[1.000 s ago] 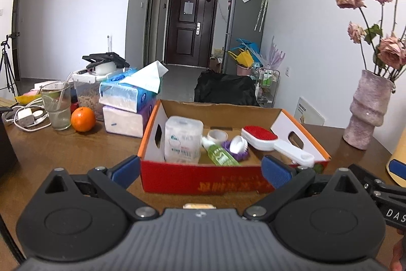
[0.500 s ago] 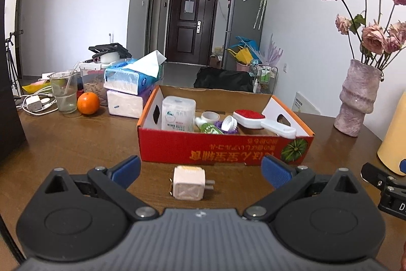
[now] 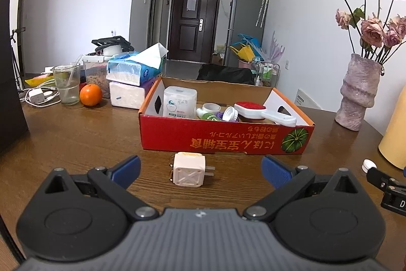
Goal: Organize rigid objects
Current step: 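Move the left gripper to the white plug adapter while right moves to another white cap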
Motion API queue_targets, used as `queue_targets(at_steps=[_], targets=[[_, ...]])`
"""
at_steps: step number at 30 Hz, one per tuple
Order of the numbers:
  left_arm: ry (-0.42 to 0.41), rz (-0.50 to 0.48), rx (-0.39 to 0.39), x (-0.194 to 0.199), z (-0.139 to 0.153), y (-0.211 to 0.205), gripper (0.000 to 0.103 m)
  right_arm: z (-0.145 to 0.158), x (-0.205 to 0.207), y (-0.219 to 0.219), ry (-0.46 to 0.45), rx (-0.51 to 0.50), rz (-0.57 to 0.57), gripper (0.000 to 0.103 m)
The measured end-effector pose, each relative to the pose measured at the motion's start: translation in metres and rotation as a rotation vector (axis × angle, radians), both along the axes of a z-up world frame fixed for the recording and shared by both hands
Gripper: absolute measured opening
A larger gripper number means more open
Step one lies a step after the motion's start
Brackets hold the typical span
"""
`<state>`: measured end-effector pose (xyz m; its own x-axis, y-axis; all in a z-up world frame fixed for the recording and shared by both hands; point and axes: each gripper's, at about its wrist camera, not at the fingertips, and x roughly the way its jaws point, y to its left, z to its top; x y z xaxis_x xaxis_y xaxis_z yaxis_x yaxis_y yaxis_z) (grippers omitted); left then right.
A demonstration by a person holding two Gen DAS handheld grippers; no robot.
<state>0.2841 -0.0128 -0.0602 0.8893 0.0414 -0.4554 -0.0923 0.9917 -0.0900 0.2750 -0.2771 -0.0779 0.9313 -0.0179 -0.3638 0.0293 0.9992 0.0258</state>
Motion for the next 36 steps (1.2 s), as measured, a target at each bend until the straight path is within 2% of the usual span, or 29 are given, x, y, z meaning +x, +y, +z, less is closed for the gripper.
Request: queue_targets(at_steps=[11,19,24,33,36], targets=[[0.046,0.028,0.0,0.012,-0.011,0.005,0.103,-0.03,0.043,-0.064,0.13,-0.023,-0.158,0.103],[0.077,0.052,0.007,0.022,-0.019,0.009,0.103,-0.046,0.085,-0.098,0.192,-0.008,-0.203,0.101],[0.092,0.067,0.01,0.028,-0.023,0.011,0.103,-0.052,0.116,-0.113,0.233,0.015,-0.225,0.09],[0.139,0.097,-0.005,0.044,-0.032,0.019,0.103,-0.06,0.147,-0.122,0.28,0.034,-0.234,0.077],[0.141,0.101,-0.008,0.046,-0.033,0.021,0.103,-0.062,0.156,-0.123,0.293,0.031,-0.237,0.076]])
